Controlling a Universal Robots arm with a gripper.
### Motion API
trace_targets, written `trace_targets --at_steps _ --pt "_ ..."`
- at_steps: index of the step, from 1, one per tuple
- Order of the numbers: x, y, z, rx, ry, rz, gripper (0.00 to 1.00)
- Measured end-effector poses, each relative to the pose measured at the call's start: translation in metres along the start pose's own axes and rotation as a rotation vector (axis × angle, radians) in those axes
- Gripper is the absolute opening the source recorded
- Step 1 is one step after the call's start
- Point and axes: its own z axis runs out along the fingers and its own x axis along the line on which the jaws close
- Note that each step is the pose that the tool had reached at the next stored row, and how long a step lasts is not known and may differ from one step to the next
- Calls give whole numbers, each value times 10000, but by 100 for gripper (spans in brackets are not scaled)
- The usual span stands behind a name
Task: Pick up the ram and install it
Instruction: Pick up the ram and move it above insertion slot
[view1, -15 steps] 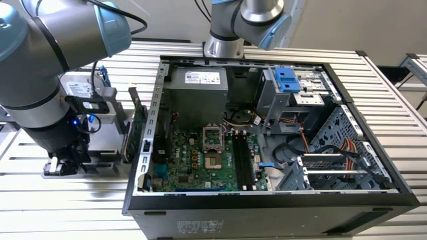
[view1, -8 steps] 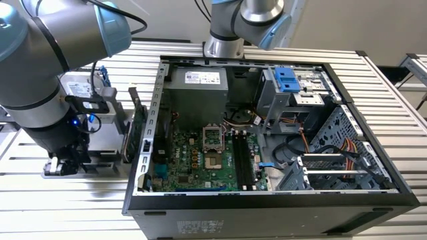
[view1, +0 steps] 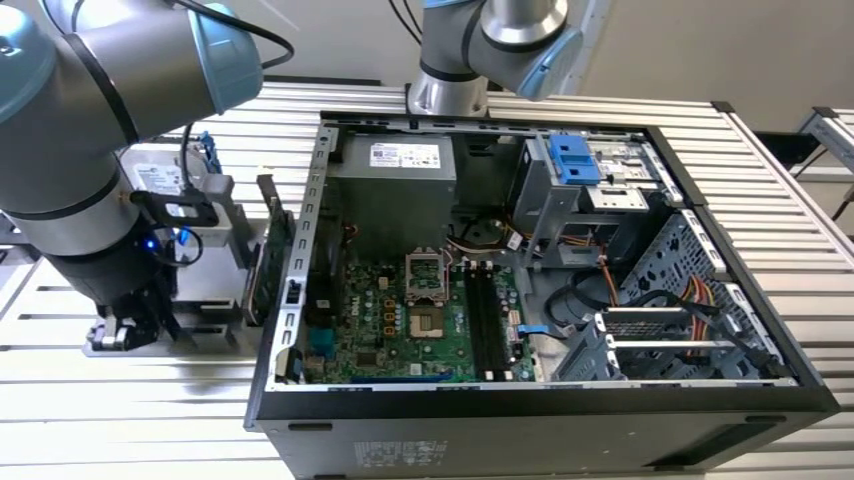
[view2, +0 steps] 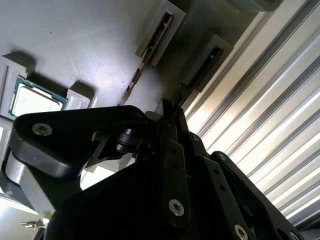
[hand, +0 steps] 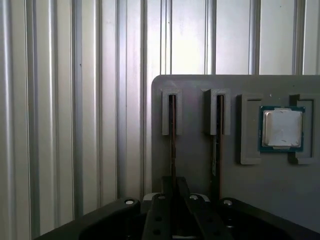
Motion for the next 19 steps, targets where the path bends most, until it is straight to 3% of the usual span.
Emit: trace_targets --at_steps 19 --pt "-1 1 -12 0 3 -97 0"
